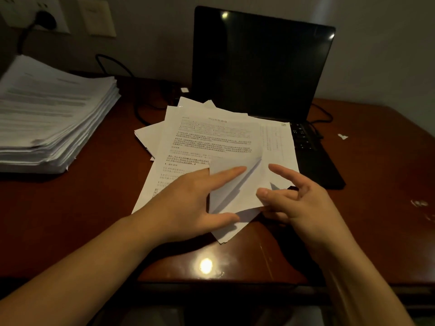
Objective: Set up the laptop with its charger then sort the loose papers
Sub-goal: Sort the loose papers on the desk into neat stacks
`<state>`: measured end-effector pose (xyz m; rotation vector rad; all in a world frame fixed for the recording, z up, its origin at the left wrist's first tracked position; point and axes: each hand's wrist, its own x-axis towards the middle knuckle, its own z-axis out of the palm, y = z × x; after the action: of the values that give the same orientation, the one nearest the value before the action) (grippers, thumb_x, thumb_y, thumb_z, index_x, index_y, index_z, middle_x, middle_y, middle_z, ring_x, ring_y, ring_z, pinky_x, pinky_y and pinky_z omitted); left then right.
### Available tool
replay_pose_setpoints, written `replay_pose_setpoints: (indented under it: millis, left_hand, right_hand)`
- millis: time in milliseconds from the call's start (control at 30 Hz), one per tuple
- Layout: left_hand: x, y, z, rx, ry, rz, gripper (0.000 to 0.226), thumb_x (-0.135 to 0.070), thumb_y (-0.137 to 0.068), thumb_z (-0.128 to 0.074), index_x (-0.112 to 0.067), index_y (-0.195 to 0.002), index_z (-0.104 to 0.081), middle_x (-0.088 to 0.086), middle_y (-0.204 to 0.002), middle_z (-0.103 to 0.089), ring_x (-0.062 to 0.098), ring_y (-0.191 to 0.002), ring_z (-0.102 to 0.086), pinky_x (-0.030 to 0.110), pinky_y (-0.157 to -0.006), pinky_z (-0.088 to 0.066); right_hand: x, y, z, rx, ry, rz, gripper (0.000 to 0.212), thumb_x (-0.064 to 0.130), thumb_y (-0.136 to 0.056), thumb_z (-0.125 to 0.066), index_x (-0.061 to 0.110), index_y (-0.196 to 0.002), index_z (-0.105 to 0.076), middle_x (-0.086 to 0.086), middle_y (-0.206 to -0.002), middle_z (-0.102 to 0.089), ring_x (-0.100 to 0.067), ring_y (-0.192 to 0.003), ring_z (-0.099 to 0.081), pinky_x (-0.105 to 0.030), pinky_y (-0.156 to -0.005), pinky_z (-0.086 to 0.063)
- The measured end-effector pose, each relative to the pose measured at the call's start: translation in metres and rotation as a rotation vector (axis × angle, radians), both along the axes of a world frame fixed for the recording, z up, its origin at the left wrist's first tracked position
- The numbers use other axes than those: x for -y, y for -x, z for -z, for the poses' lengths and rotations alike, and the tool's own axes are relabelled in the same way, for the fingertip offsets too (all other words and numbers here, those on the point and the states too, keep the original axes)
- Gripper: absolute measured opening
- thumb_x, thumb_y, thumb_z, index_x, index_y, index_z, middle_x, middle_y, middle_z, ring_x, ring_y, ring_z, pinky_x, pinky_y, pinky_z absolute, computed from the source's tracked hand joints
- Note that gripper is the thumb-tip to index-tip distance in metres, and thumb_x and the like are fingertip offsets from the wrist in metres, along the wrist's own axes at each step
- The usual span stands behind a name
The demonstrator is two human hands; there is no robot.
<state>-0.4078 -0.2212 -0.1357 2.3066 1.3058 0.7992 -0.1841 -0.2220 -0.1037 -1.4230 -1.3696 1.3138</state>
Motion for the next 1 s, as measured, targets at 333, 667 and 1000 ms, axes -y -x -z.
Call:
replay_pose_setpoints:
  millis: [333, 667, 1000]
  left_hand:
    - [0.0, -0.003, -0.008, 0.157, -0.064, -0.041, 0.063, -0.022, -0.097, -0.046, -0.056, -0.148, -0.032, -0.014, -0.137, -0.057, -0.006, -0.087, -0.056, 0.013, -0.072, -0.048]
    - [-0.001, 0.0, -0.005, 0.261, -0.067, -0.136, 0.052, 0.0, -0.096, -0.051, -0.037, -0.132, -0.061, -0.005, -0.081, -0.058, -0.003, -0.068, -0.05, 0.004, -0.059, -0.036]
    - [0.003, -0.004, -0.009, 0.297, 0.043, -0.122, 0.043, -0.033, -0.093, -0.058, -0.036, -0.137, -0.056, -0.012, -0.115, -0.057, -0.028, -0.094, -0.048, -0.004, -0.075, -0.039]
  right_hand:
    - [-0.039, -0.03, -0.011, 0.462, -0.113, 0.078, 0.071, 0.022, -0.093, -0.067, 0.04, -0.152, -0.032, 0.006, -0.145, -0.053, -0.017, -0.103, -0.067, -0.027, -0.065, -0.056]
    - [-0.069, -0.007, -0.036, 0.83, 0.077, -0.127, 0.079, 0.024, -0.079, -0.084, 0.025, -0.146, -0.042, -0.006, -0.139, -0.055, -0.026, -0.116, -0.059, -0.04, -0.095, -0.05]
    - [-0.042, -0.034, -0.036, 0.3, 0.217, -0.33, 0.02, 0.022, -0.09, -0.07, 0.019, -0.11, -0.071, 0.002, -0.094, -0.075, -0.009, -0.074, -0.068, -0.021, -0.063, -0.051]
